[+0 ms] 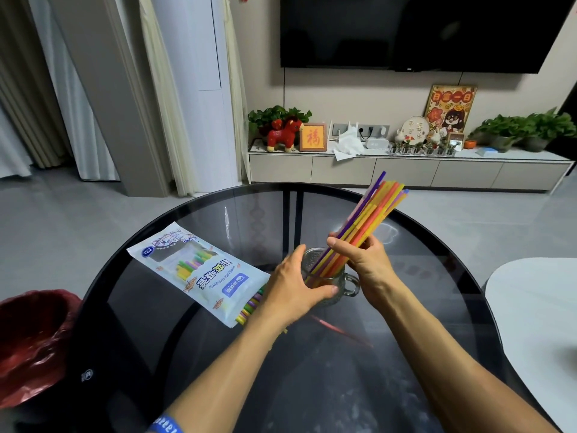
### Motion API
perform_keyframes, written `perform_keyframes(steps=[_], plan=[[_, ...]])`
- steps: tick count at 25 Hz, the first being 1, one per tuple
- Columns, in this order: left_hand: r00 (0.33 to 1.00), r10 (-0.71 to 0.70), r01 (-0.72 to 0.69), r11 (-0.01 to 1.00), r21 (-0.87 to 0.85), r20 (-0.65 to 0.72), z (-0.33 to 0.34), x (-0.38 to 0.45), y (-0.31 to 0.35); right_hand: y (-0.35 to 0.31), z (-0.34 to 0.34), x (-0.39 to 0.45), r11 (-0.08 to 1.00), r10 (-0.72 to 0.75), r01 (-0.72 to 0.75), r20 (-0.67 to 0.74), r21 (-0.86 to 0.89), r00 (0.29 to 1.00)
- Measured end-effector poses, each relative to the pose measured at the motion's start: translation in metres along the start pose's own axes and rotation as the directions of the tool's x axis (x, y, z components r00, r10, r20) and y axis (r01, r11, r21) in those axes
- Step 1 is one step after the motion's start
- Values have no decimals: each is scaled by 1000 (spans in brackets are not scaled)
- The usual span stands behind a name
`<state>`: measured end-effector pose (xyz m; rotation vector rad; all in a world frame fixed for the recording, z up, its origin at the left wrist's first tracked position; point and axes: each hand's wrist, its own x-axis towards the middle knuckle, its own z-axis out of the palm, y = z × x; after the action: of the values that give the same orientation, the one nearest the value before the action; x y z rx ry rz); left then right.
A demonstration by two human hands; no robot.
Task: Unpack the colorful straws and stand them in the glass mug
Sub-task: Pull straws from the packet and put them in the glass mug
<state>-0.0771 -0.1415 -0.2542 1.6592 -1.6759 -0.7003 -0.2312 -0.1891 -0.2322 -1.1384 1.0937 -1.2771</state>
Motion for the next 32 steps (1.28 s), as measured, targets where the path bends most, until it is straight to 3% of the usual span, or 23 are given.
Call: perform_keyframes(steps=[3, 5, 8, 11, 13, 14, 16, 19, 21, 24, 25, 28, 32], plan=[[997, 34, -34, 999, 2, -72, -19, -14, -10, 5, -5, -17, 993, 64, -59, 46, -98, 997], [987, 96, -71, 980, 187, -131, -36, -26, -24, 8, -12, -32, 967, 171, -158, 47, -201, 984], [998, -36, 2, 870, 494, 60, -54, -49, -54, 8, -23, -57, 840, 278, -258, -29, -477, 960], [977, -121, 7, 840, 542, 176, -64, -71, -71, 16, -20, -83, 485, 297, -150, 1, -861, 955], [974, -110, -15, 842, 539, 199, -69, -82, -72, 21, -7, -100, 248, 263, -67, 1, -966, 965], [972, -109, -20, 846, 533, 209, -71, -89, -71, 25, 0, -107, 182, 224, -21, 20, -983, 974], [973, -97, -27, 855, 518, 211, -73, -99, -70, 34, 12, -115, 166, 164, 87, 114, -982, 980], [974, -77, -41, 863, 504, 213, -73, -110, -67, 44, 31, -119, 267, 162, 193, 241, -944, 957], [970, -81, -47, 861, 506, 228, -72, -113, -64, 40, 35, -115, 335, 154, 162, 223, -928, 963], [968, -81, -58, 847, 529, 236, -72, -110, -62, 29, 36, -110, 370, -43, 99, 89, -924, 995], [969, -79, -62, 840, 540, 233, -71, -109, -62, 28, 42, -112, 383, -66, 142, 126, -913, 990], [972, -64, -77, 820, 567, 225, -66, -103, -60, 45, 67, -122, 252, 13, 327, 341, -911, 940], [972, -62, -80, 818, 569, 226, -62, -99, -60, 49, 66, -120, 163, 86, 322, 338, -933, 937]])
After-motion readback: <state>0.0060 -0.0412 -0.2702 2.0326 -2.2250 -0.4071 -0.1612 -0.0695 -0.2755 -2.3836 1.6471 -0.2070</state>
